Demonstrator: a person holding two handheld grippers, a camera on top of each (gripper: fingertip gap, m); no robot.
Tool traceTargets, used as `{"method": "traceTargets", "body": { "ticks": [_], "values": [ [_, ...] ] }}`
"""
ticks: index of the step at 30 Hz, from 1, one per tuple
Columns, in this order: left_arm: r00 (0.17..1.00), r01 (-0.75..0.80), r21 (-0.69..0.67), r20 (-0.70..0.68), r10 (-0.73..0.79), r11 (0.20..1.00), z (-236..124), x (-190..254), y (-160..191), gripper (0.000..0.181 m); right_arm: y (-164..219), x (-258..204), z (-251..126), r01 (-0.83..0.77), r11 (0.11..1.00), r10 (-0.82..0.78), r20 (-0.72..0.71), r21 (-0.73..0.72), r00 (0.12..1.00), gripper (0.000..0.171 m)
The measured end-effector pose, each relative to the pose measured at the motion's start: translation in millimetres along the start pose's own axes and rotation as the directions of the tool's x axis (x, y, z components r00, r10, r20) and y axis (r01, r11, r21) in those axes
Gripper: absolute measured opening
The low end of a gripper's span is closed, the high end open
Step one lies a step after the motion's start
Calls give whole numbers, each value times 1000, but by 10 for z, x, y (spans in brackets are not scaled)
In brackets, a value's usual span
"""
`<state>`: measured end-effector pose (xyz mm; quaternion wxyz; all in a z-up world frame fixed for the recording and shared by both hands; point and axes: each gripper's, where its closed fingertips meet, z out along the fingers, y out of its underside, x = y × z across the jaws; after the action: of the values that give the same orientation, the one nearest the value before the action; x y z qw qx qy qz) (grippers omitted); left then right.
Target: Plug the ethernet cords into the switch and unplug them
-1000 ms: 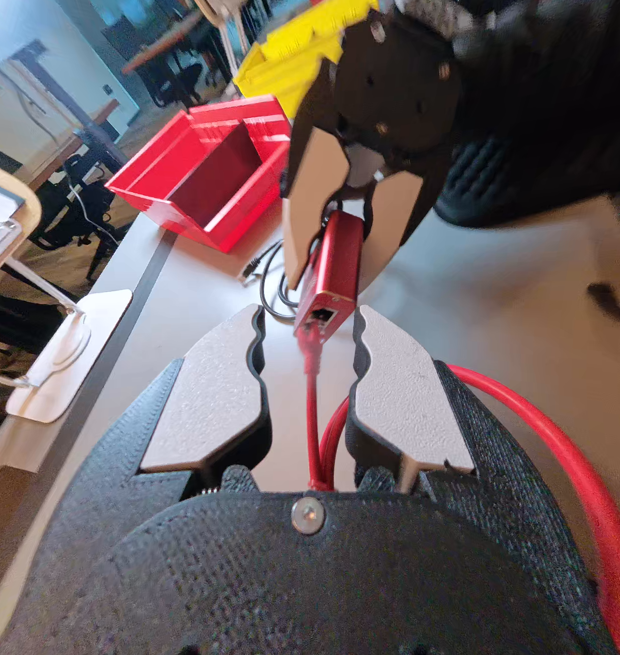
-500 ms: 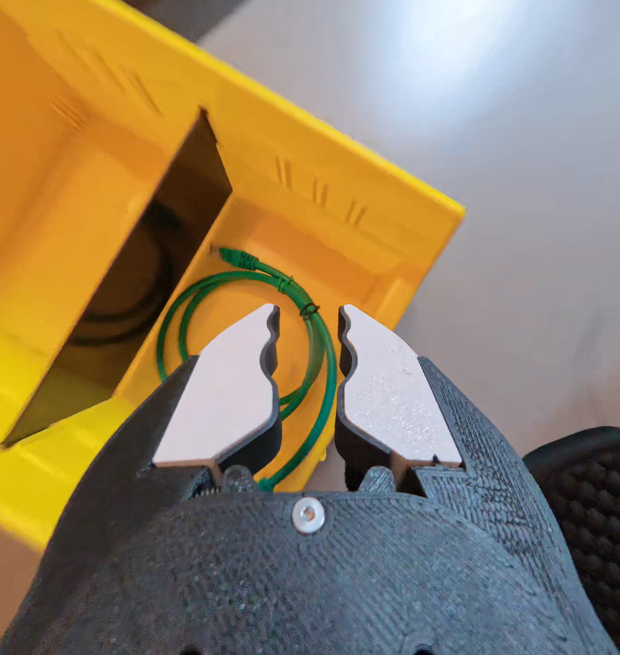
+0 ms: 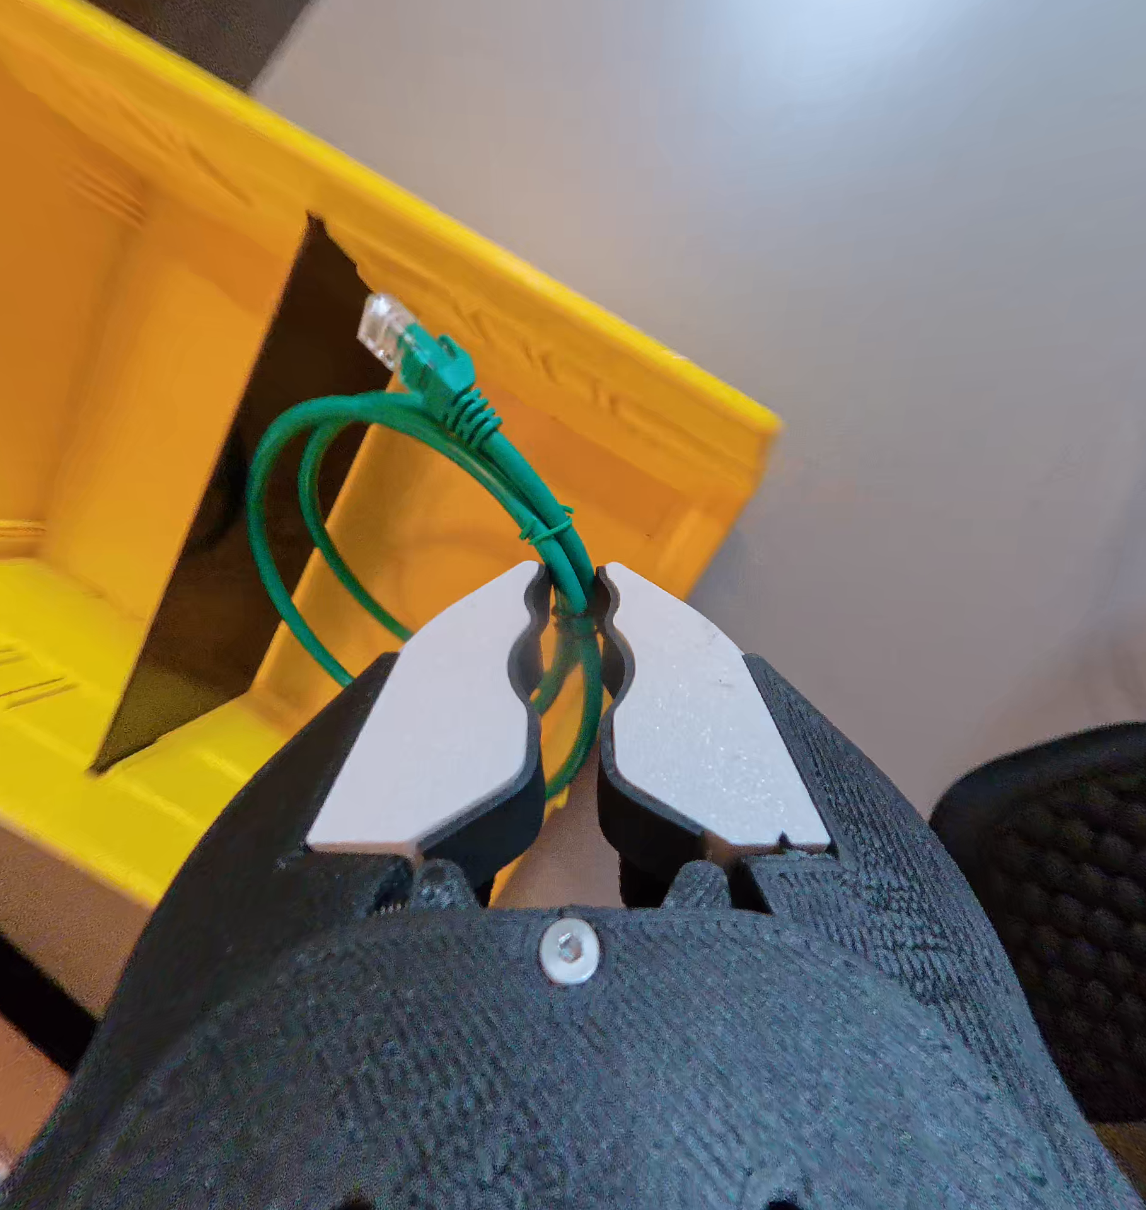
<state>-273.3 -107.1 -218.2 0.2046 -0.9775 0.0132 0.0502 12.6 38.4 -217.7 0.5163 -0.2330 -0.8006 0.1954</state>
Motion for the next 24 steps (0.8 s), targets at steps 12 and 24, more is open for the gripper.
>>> {"method": "traceTargets", "body": {
  "ticks": [12,24],
  "values": [
    [889,91,756,-354,289,648,-1514,1479,-850,13,130,130,-124,-24,999,21,-51,-47,998,30],
    [502,240,804,-583,639,545,-939,2156,-760,12,351,-164,-273,-27,995,34,64,-99,997,30]
  ]
}}
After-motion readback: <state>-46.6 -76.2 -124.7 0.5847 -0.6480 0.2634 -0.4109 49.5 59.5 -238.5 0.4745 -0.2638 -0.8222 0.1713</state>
